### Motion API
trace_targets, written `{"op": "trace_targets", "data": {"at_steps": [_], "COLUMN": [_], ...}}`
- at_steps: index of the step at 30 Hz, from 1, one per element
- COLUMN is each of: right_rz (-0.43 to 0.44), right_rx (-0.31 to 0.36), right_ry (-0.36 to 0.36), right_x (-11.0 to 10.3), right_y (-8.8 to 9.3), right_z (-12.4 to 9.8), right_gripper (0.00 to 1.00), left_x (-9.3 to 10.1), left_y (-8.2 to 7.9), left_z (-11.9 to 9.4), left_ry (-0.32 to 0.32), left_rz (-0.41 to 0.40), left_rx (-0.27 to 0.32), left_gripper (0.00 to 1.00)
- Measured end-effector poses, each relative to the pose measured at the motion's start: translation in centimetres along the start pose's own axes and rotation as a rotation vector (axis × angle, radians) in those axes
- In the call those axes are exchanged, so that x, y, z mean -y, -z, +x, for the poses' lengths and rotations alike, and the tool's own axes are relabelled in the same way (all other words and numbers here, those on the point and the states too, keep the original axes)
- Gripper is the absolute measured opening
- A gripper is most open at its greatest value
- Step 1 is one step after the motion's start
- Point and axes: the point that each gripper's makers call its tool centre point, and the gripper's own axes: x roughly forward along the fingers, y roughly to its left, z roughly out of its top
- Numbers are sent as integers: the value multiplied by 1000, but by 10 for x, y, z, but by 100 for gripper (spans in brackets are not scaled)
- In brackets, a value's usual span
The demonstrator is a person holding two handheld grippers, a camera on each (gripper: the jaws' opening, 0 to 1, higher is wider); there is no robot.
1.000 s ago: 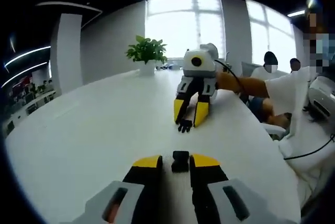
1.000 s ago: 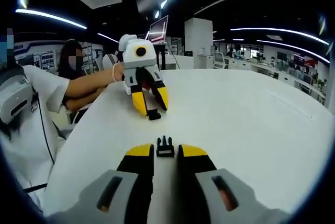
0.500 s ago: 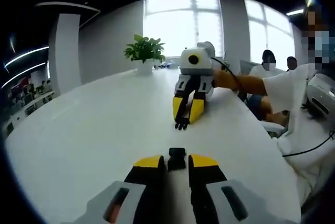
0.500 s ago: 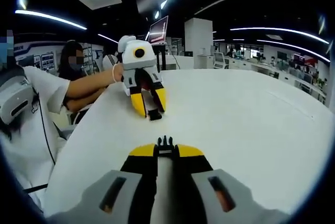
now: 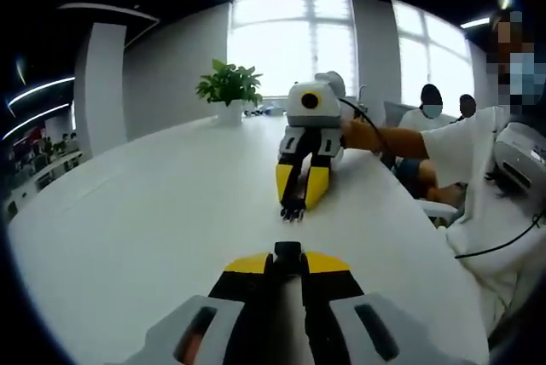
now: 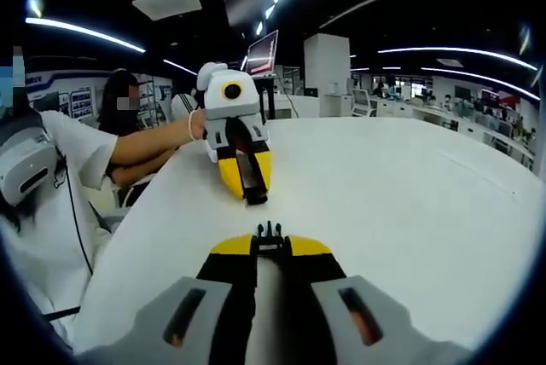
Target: Snap the two parts of the plastic buckle together until the buckle closes and remains connected.
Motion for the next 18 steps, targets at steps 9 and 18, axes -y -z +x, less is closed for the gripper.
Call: {"op": "trace_targets", "data": {"at_steps": [9, 18], "right_rz": [-22, -44], "right_rx": [4, 5], "right_ry": [-15, -33], "right_x": [-3, -8], "right_y": [-2, -4], "right_z": [3, 6], "right_gripper": [11, 11], "left_x": [4, 9], "left_y": [-3, -5], "left_z": [4, 9], "left_ry": [21, 36], "left_rz": [6, 23], "left_rx": [1, -8], "left_gripper": [12, 12]}}
